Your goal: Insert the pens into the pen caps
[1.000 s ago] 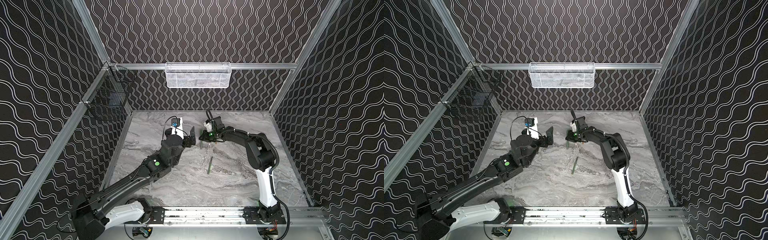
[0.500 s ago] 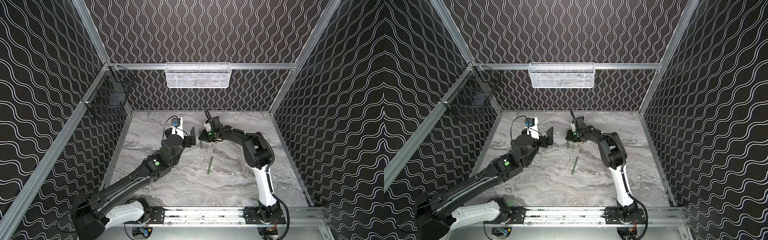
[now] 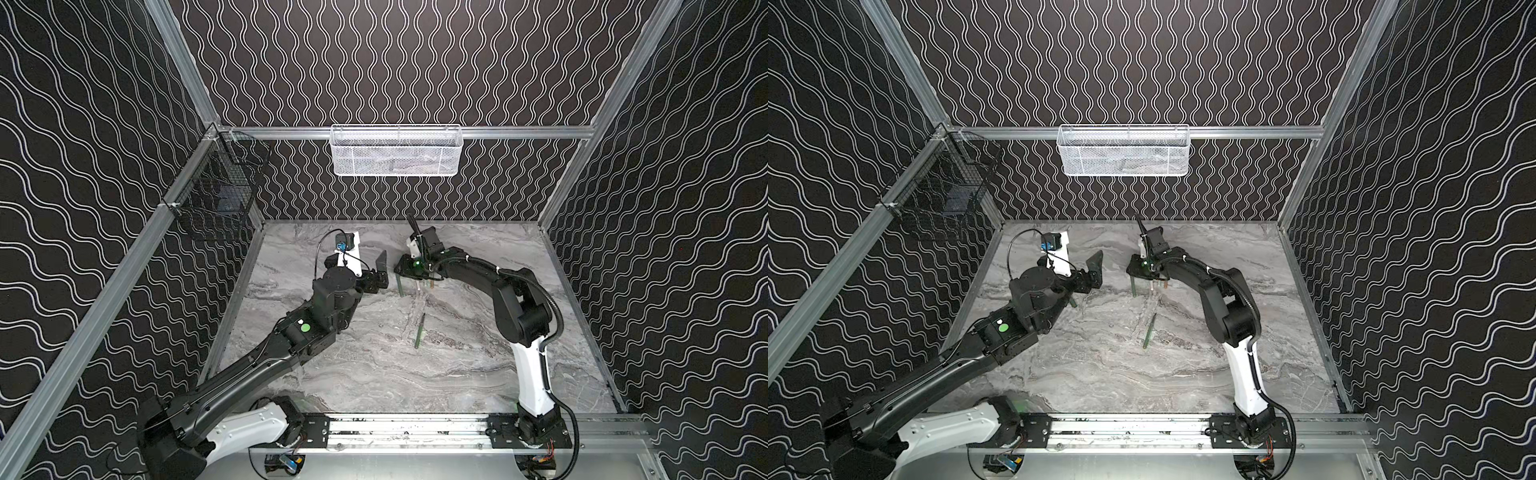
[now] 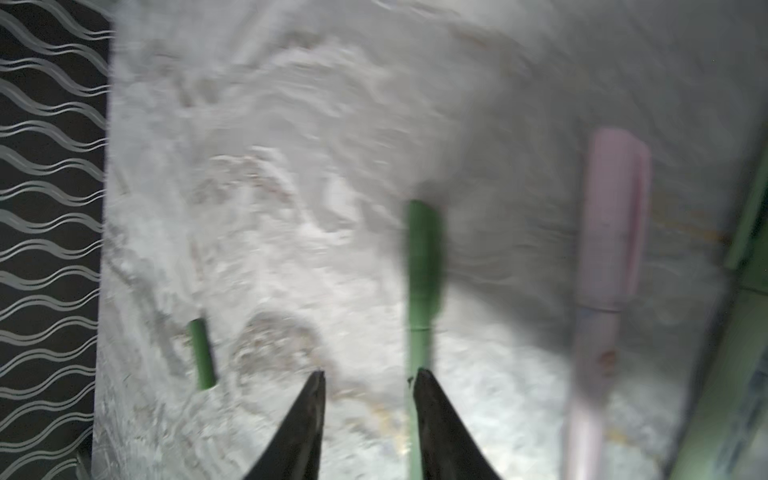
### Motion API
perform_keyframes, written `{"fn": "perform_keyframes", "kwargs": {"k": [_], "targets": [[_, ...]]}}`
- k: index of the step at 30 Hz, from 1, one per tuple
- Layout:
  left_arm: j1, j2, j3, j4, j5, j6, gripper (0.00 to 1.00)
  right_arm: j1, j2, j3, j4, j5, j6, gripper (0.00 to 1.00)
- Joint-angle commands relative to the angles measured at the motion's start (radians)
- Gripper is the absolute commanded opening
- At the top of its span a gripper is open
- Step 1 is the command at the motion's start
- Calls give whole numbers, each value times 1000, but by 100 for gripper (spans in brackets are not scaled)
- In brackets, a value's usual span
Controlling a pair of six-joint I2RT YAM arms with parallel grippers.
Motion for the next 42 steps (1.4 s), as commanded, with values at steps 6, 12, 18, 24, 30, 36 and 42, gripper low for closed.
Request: {"fn": "perform_keyframes", "kwargs": {"k": [6,12,18,24,30,36,42], "targets": [[147,-91,-19,-38,-36,-180,94,174,99,58,76,65,-100,56],[206,-120,-18,-37,-23,-172,94,272,197,187,96,95,-157,63],[207,-125,-19,-31,-4,-170,94,331,293,312,46,157,-202,63],[209,-125,-21,-23,8,-165,94,376,371,407,-5,246,-236,57],[209,-118,-18,-30,14,-165,94,390,441,518,-97,346,-240,45],[210,-114,-21,-21,23,-163,94,411,455,542,-155,392,-286,34],[209,-107,-21,-22,27,-164,94,412,414,493,-178,425,-284,25]]}}
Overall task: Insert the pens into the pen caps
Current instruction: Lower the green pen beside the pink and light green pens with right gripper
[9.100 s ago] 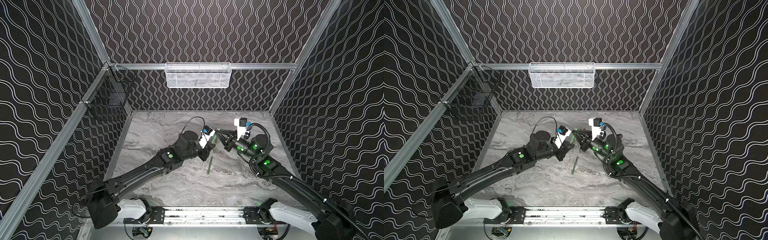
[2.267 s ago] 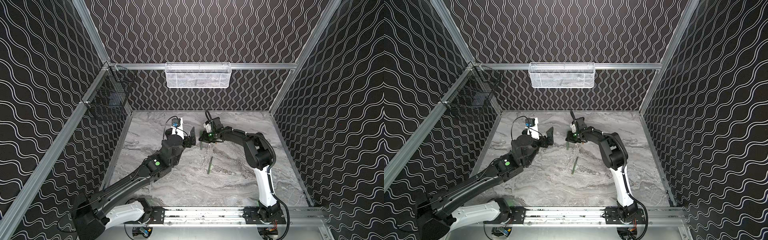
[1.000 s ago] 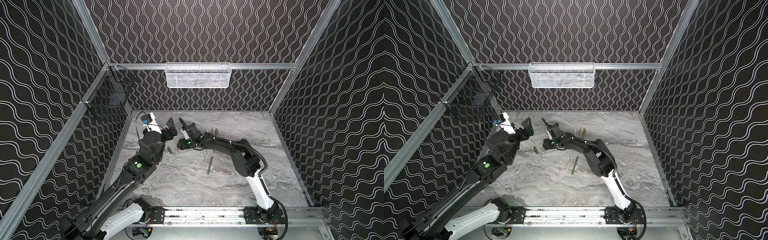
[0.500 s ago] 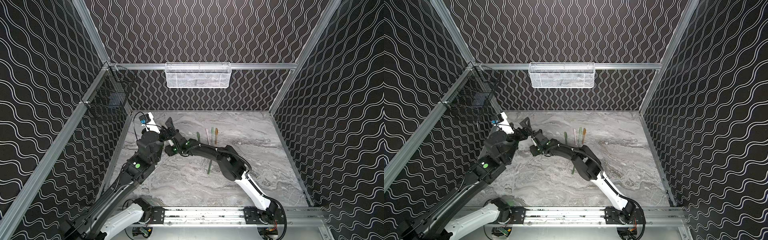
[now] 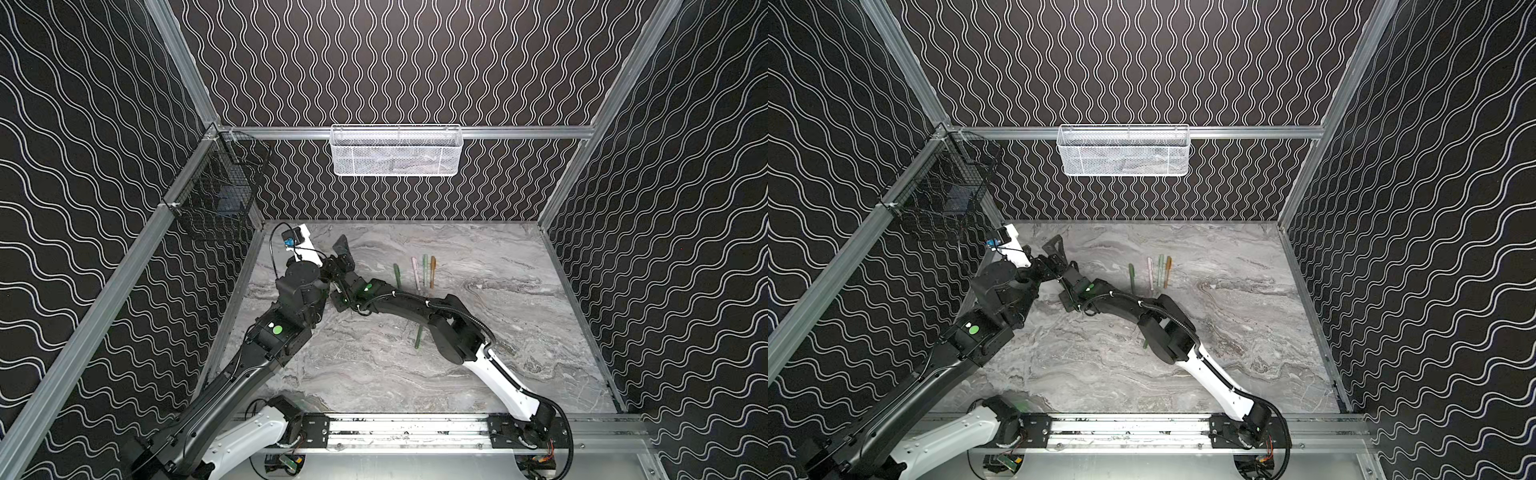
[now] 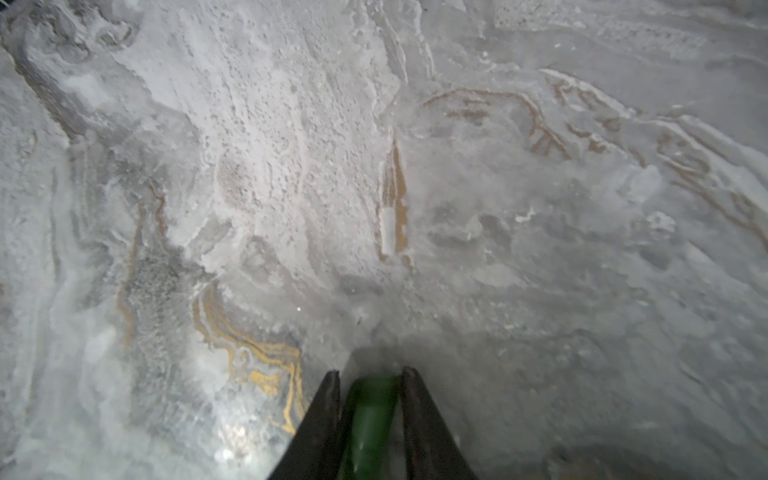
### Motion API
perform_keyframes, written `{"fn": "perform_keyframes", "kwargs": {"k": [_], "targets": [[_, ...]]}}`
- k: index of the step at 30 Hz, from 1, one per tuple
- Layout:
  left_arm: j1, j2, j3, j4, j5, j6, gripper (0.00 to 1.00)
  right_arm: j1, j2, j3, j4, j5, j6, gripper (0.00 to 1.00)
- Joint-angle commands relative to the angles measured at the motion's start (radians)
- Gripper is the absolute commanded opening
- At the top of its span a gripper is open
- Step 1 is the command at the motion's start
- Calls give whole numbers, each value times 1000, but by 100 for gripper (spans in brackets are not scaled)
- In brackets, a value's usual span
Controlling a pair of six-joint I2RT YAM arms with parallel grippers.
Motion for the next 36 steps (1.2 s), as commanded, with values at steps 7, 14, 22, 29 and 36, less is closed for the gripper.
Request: {"fn": "perform_keyframes", "kwargs": {"k": [7,14,22,29,36], "targets": [[2,11,-2,24,14,7,94,2,-62,-91,-121,42,-7,21],[1,20,-2,27,23,6,93,2,-101,-123,-124,31,-1,29],[3,28,-1,25,27,9,93,2,-115,-141,-150,35,6,18],[2,31,0,28,30,13,93,2,-210,-239,-59,58,18,14],[2,31,-2,33,26,21,93,-10,-334,-387,21,101,61,13]]}}
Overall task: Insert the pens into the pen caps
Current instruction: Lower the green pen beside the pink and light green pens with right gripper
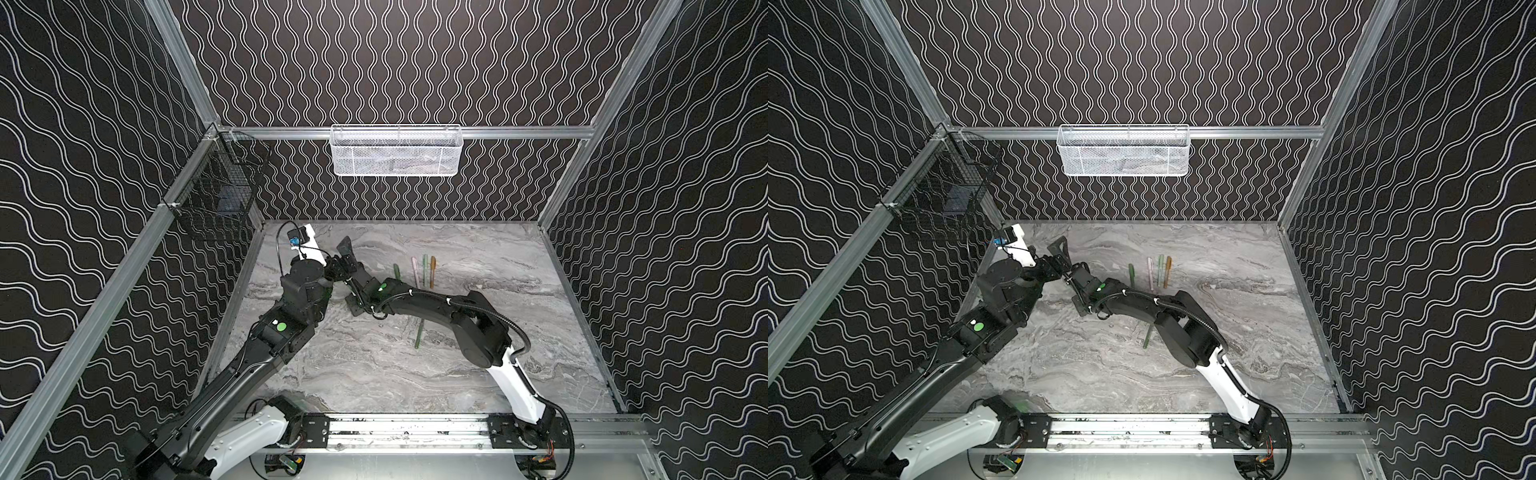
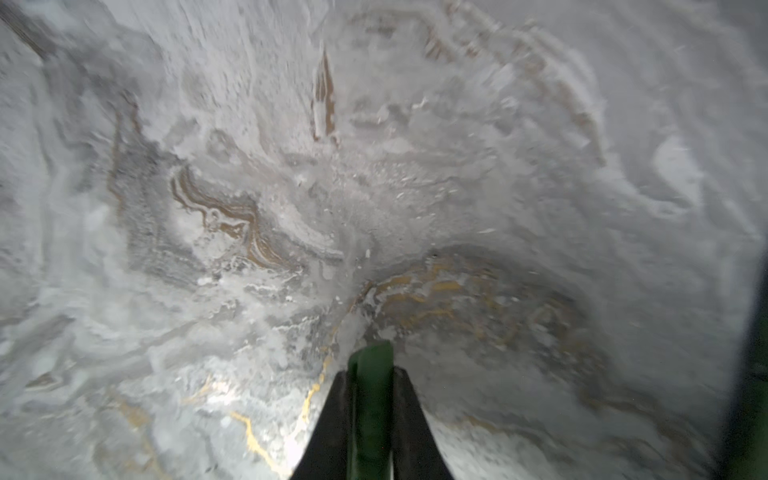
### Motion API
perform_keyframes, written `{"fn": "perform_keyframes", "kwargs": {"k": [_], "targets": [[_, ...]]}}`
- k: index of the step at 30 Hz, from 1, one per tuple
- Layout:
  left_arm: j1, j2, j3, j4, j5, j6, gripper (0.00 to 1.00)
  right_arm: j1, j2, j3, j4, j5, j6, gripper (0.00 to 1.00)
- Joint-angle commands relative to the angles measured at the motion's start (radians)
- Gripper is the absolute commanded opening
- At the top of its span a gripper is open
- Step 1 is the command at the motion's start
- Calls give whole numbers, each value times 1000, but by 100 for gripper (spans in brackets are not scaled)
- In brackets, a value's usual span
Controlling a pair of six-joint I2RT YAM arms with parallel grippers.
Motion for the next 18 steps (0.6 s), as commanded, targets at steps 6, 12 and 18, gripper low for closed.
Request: {"fn": "perform_keyframes", "kwargs": {"k": [6,12,18], "targets": [[0,19,-2,30,21,13,93,-60,-208,-272,117,35,98,13],[-1,50,-26,97,155,52,94,-172,-457,-584,203,39,160,13],[-18,153,21,71,290,65,93,-327,-615,-851,233,20,185,13]]}}
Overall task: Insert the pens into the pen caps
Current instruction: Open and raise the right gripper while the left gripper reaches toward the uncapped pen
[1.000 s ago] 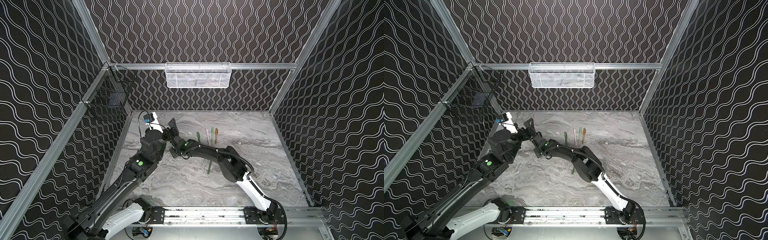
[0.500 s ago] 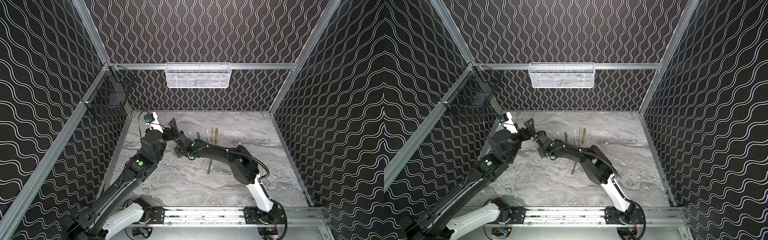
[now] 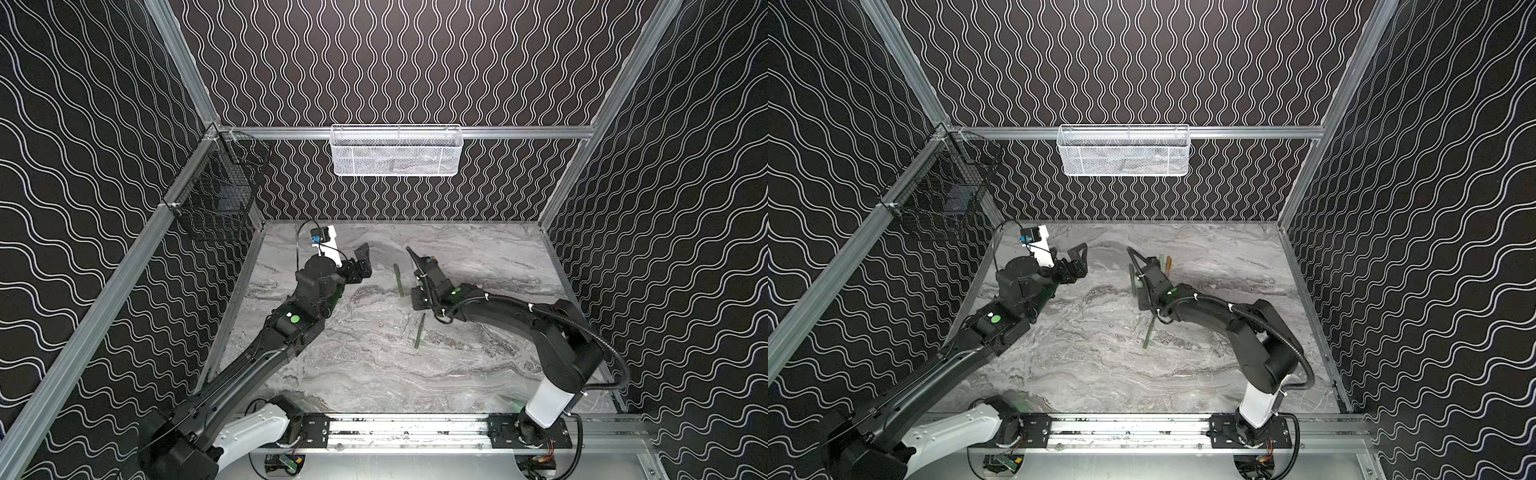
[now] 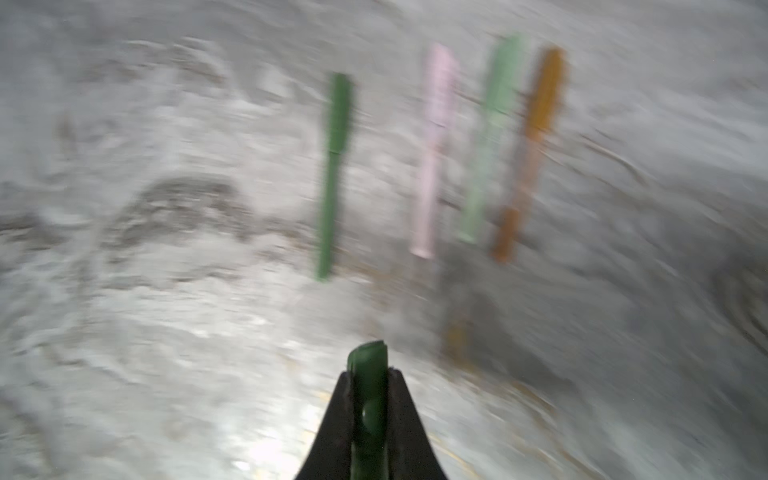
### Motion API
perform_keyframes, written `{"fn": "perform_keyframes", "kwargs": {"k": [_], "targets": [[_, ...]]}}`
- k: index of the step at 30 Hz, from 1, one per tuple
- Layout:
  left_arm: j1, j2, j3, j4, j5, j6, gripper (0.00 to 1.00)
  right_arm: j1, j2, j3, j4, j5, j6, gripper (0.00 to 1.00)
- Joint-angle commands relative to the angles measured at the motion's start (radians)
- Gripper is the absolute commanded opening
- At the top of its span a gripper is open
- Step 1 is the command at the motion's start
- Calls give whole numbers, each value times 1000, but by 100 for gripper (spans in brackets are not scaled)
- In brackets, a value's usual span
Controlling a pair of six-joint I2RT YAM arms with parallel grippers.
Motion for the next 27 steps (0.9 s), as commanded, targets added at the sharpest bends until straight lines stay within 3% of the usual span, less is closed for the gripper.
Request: {"fn": "perform_keyframes", "kwargs": {"k": [1,11,17,27], "targets": [[-10,52,37,2,110,25,93,-57,-51,-106,46,-13,36,13],[-26,106,48,-1,127,22,93,-142,-18,-221,113,-104,39,16],[-33,114,58,-13,133,31,93,-144,-21,-207,86,-100,69,31],[-52,169,103,-69,151,55,94,-147,-156,-159,-14,-105,52,38]]}}
